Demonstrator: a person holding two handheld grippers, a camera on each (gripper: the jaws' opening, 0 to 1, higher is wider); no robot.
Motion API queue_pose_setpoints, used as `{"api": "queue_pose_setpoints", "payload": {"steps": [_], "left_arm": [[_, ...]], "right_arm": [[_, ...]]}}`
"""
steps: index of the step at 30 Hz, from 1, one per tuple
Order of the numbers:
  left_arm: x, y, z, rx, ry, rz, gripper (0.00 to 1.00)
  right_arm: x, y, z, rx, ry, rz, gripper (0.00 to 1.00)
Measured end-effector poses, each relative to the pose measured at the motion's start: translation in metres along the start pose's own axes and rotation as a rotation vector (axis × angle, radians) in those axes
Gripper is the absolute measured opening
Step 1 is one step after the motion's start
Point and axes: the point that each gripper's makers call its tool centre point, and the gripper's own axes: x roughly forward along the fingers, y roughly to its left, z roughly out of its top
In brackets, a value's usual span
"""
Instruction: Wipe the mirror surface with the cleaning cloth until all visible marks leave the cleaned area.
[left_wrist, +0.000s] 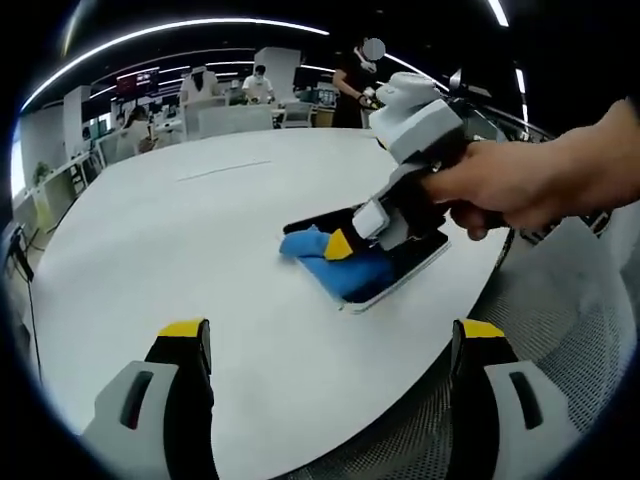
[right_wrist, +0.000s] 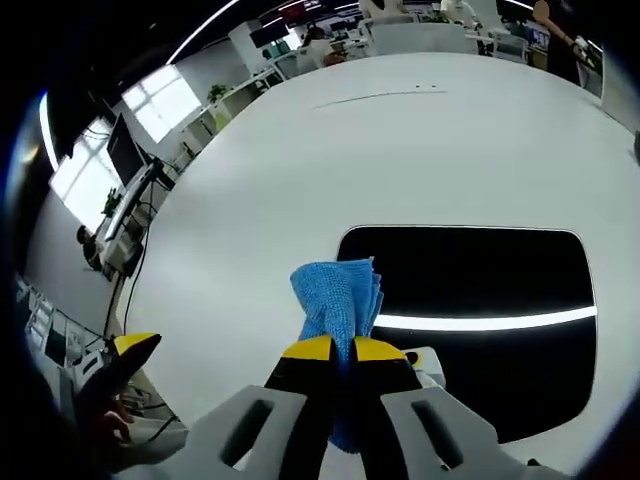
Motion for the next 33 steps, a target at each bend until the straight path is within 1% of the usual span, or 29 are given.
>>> {"api": "queue_pose_setpoints", "payload": {"steps": [5,12,16,17,19,20,23,28,31,33], "left_arm": [[-0.001,0.002,-0.001,-0.007,0.001,0.007,0.99],[0.0,0.002,-0.001,-0.007,0.007,0.007,0.99],[-0.001,0.002,-0.001,-0.011,0.006,0.009,0.99],[-0.001,0.003,-0.002,-0.011,0.007,0.009,0.99],[0.0,0.002,-0.002,-0.008,0.006,0.008,0.99],[0.0,0.002,-0.001,-0.008,0.005,0.008,0.99],[0.0,0.004,-0.002,-0.01,0.005,0.012,0.99],[0.0,0.004,-0.001,-0.01,0.003,0.013,0.99],[0.0,0.004,-0.001,-0.008,0.005,0.013,0.99],[0.0,0.004,-0.001,-0.008,0.004,0.014,0.99]], "right_arm": [[0.008,-0.005,0.015,-0.072,0.006,-0.014,0.0],[0.016,-0.012,0.033,-0.091,0.007,-0.029,0.0],[0.023,-0.014,0.044,-0.131,0.012,-0.041,0.0],[0.024,-0.015,0.046,-0.126,0.012,-0.041,0.0],[0.026,-0.016,0.049,-0.077,0.007,-0.029,0.0],[0.026,-0.017,0.05,-0.069,0.008,-0.03,0.0],[0.027,-0.016,0.052,-0.077,0.009,-0.03,0.0],[0.025,-0.017,0.051,-0.066,0.005,-0.016,0.0],[0.024,-0.021,0.051,-0.08,0.004,-0.031,0.0],[0.025,-0.026,0.051,-0.07,0.004,-0.032,0.0]]}}
